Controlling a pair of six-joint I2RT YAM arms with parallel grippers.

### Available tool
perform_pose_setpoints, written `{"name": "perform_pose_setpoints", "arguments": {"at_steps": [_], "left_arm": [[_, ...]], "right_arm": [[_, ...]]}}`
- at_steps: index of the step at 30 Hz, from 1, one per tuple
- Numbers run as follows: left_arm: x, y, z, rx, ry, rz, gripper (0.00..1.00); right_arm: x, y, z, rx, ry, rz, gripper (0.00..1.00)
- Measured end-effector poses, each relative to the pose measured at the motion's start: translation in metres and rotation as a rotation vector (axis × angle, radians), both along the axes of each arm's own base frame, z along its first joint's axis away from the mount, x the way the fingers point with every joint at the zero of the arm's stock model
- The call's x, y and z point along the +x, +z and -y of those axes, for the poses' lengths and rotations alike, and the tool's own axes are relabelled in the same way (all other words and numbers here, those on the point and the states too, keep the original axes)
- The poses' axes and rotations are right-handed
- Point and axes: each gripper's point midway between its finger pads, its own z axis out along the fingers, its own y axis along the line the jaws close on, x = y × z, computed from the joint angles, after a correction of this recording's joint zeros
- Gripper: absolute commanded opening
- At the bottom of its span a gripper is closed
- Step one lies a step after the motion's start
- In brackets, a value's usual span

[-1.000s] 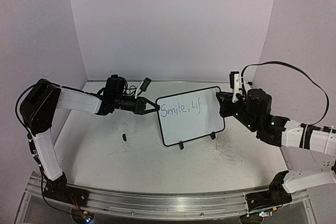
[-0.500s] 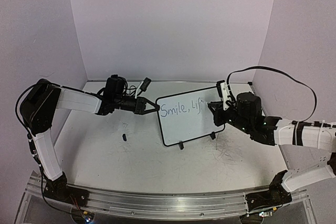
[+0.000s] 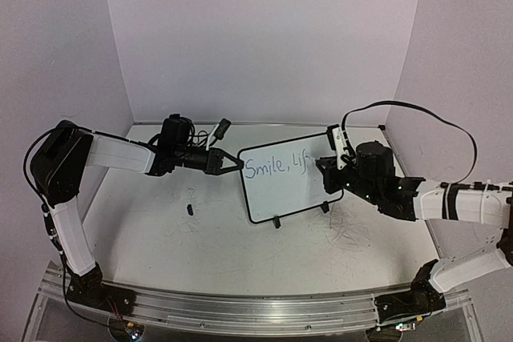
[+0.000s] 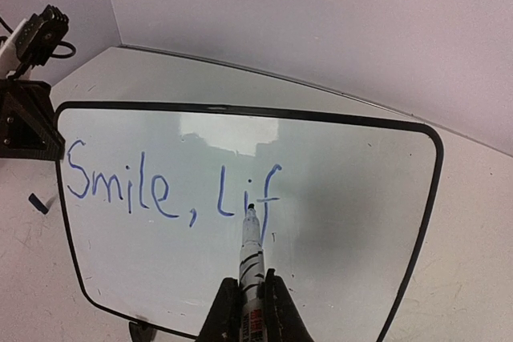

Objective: Write a sentence on the whiteboard

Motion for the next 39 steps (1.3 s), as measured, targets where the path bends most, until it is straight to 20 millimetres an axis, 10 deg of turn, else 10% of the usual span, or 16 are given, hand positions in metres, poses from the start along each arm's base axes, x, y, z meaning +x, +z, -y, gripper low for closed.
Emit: {"name": "perform_pose_setpoints", "arguments": {"at_steps": [39], "left_arm": [[0.0, 0.0, 0.0, 0.0, 0.0, 0.0, 0.0]], "right_arm": [[0.033, -0.011, 0.007, -0.025, -0.146, -0.01, 0.0]]}}
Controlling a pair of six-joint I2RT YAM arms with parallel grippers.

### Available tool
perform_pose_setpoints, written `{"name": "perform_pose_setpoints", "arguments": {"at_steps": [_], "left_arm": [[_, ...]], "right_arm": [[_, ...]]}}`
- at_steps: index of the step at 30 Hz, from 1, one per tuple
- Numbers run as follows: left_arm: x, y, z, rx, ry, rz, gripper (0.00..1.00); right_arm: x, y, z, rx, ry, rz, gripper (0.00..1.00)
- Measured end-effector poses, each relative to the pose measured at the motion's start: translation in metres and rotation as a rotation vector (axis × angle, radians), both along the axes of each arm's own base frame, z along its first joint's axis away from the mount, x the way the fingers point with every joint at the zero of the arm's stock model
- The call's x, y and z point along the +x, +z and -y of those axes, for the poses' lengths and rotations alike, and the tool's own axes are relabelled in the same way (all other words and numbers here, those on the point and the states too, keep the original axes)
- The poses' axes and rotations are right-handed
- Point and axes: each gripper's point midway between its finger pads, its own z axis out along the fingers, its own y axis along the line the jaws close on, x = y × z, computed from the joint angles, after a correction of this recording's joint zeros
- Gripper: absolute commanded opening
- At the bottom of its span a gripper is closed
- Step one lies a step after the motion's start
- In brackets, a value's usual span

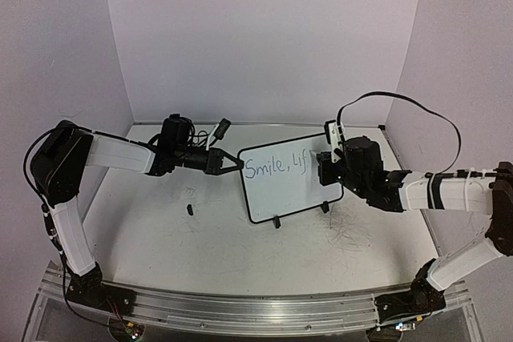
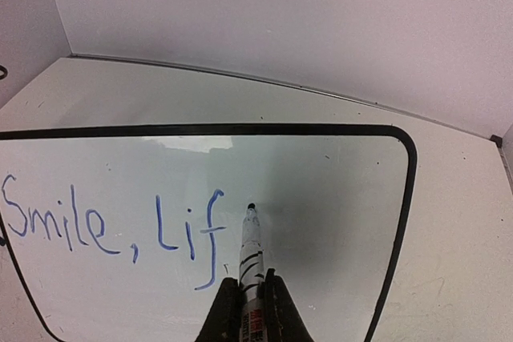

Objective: Write a sentence on the whiteboard

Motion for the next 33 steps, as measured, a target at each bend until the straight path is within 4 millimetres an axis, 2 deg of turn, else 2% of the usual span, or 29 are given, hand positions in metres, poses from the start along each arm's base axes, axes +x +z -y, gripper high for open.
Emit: {"name": "perform_pose_setpoints", "arguments": {"at_steps": [15, 33], "left_arm": [[0.0, 0.0, 0.0, 0.0, 0.0, 0.0, 0.0], [0.0, 0.0, 0.0, 0.0, 0.0, 0.0, 0.0]], "right_arm": [[0.0, -0.001, 0.0, 0.025, -0.01, -0.013, 0.0], [-0.008, -0.018, 0.003, 0.034, -0.01, -0.056, 0.0]]}}
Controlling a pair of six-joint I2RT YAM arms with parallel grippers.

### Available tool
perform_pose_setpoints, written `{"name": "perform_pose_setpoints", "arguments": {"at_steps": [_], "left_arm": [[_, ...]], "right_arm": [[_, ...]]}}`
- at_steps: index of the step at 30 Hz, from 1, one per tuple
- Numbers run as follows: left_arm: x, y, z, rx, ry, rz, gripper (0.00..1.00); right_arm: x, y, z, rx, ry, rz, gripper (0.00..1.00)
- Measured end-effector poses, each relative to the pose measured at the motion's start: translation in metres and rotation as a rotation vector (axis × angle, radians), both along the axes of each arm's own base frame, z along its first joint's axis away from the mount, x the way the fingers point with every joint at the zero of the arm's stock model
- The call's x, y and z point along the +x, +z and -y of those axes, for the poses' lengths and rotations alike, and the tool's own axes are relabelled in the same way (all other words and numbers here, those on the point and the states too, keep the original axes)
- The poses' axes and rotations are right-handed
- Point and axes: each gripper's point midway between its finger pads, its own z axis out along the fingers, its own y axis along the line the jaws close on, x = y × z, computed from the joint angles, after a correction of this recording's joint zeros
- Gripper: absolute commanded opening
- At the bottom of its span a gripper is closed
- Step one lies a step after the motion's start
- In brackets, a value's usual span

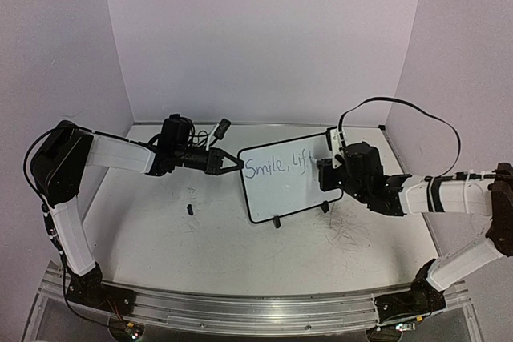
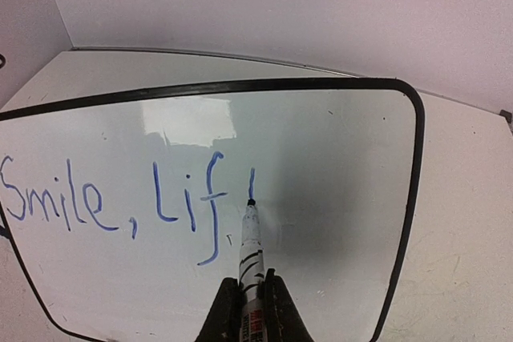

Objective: Write a sentence on the whiteboard

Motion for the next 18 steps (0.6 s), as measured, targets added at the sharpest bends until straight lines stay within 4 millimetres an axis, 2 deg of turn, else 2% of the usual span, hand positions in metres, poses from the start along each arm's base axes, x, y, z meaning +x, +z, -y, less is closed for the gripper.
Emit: {"name": "perform_pose_setpoints", "arguments": {"at_steps": [7, 11, 15, 18], "left_arm": [[0.0, 0.0, 0.0, 0.0, 0.0, 0.0, 0.0], [0.0, 0.0, 0.0, 0.0, -0.001, 0.001, 0.0], [0.0, 0.0, 0.0, 0.0, -0.001, 0.0, 0.0], [0.0, 0.0, 0.0, 0.0, -0.001, 0.001, 0.0]], "right_arm": [[-0.001, 0.0, 0.008, -0.013, -0.029, 0.0, 0.0], [-0.005, 0.012, 0.012, 0.003, -0.032, 0.024, 0.0], [-0.009, 0.029, 0.004, 0.047, 0.023, 0.059, 0.0], [-0.009, 0.025, -0.003, 0.047, 0.056, 0.049, 0.0]]}}
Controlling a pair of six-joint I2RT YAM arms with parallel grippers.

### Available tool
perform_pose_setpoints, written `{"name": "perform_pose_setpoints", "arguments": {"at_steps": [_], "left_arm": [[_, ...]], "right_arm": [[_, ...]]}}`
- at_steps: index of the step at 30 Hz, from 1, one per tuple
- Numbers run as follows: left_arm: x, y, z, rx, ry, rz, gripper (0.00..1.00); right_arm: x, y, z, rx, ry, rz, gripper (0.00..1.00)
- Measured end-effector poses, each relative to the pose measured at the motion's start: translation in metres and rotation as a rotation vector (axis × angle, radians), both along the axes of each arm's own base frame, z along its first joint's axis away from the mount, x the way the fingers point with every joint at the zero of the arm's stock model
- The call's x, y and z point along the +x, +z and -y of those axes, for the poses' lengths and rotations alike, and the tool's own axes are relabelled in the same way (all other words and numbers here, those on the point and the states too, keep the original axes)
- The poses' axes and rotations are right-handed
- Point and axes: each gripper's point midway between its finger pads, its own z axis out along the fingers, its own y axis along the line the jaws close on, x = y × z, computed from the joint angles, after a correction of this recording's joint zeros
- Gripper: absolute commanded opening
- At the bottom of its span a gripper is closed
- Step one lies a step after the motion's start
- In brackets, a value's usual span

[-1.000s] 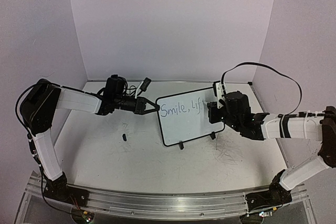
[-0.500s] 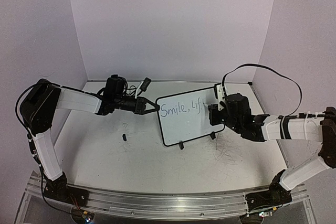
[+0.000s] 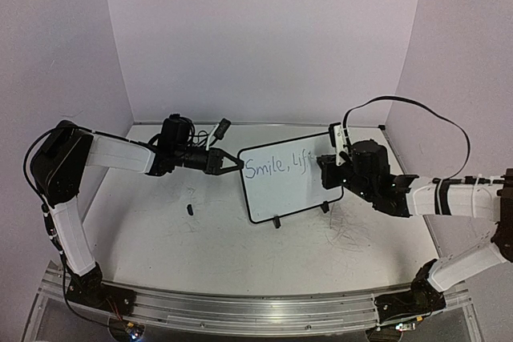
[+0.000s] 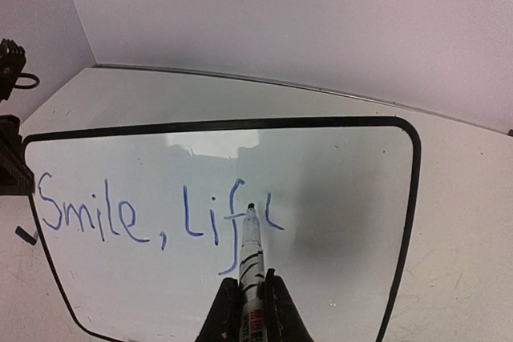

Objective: Write a sentence on the whiteboard

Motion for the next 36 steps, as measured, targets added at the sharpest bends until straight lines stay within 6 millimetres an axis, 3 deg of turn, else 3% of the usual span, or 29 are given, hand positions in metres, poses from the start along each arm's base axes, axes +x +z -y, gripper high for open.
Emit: {"name": "perform_pose_setpoints", "arguments": {"at_steps": [6, 20, 29, 36], "left_arm": [[0.0, 0.0, 0.0, 0.0, 0.0, 0.0, 0.0], [0.0, 0.0, 0.0, 0.0, 0.0, 0.0, 0.0], [0.0, 0.0, 0.0, 0.0, 0.0, -0.001, 0.0], [0.0, 0.0, 0.0, 0.0, 0.0, 0.0, 0.0]], "right_arm": [[0.001, -0.017, -0.005, -0.028, 0.017, -0.036, 0.0], [0.006, -0.01, -0.004, -0.021, -0.001, -0.013, 0.0], [0.01, -0.017, -0.005, -0.033, -0.011, -0.021, 0.0], [0.015, -0.014, 0.004, -0.047, -0.073, -0.008, 0.0]]}}
